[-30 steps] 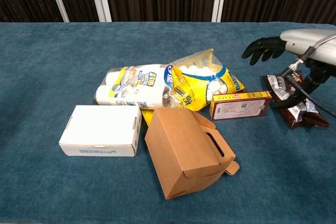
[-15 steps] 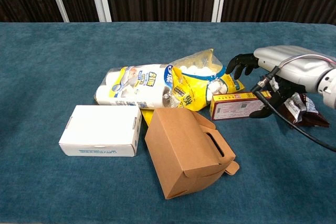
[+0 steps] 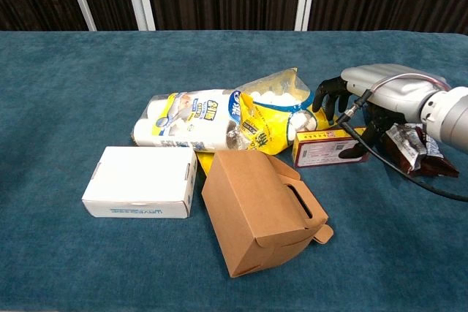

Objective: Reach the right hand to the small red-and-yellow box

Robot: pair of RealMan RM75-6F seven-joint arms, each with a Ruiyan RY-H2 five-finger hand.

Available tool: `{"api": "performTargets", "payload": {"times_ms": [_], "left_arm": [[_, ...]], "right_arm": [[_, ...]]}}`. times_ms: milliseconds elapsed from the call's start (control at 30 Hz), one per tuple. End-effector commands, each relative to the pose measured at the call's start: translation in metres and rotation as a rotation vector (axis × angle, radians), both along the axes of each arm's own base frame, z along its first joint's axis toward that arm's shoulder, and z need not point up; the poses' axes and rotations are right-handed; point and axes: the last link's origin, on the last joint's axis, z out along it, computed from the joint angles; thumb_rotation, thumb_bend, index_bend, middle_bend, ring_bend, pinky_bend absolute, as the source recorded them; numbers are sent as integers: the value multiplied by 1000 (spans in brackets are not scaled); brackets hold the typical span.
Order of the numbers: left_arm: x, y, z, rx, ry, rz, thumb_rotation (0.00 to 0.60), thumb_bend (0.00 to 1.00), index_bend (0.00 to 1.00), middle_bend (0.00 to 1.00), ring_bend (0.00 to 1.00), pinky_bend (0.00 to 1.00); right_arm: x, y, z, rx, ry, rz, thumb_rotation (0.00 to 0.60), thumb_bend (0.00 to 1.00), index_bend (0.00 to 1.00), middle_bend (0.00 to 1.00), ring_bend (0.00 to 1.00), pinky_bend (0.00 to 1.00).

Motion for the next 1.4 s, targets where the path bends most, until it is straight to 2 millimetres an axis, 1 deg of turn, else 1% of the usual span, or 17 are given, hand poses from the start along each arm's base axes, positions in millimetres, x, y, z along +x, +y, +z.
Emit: {"api": "performTargets", "payload": {"times_ms": [33,200,300,400,600,700,867,967,1033,1200,1300,1400], "left_arm": [[0,0,0,0,0,0,600,469,0,0,30,11],[0,0,-1,-5,3,2,600,469,0,0,30,11],[0,0,-1,-6,4,1,600,468,0,0,30,11],[0,0,-1,-5,1,3,600,468,0,0,30,11],[0,0,-1,-6,1,3,600,468,0,0,30,12],[0,0,-1,-7,0,4,600,468,0,0,30,12],[0,0,-1,-10,-1,5,600,469,0,0,30,12],[0,0,-2,-11,-1,6,600,469,0,0,30,12],[0,-1,-2,-13,-5,8,600,469,0,0,30,12],[0,-1,-1,-12,-4,8,600,469,0,0,30,12],[0,-1,-1,-10,-5,9,600,469,0,0,30,12],[0,0,-1,-11,-5,8,600,469,0,0,30,12]], "right_arm": [[-1,-3,-2,-8,4,-3,600,240,360,422,369,207],[-3,-4,-6,-10,3,-7,600,322,394,464,413,207],[-4,-5,-8,-19,7,-5,600,367,404,473,422,207],[-7,-5,-12,-10,6,-13,600,389,404,481,429,207],[-9,-3,-15,7,21,-5,600,392,404,493,436,207],[-10,-4,-14,8,29,-5,600,391,411,514,455,207],[-7,-4,-10,1,15,1,600,395,471,594,537,207],[-6,-3,-7,7,-9,-1,600,403,485,643,585,224],[-5,-1,-5,30,-25,-4,600,404,490,652,594,229],[-1,1,5,41,-79,5,600,404,493,649,592,229],[4,2,20,13,-116,29,600,404,493,648,591,229],[14,1,41,-25,-166,55,600,404,493,648,591,229]]}}
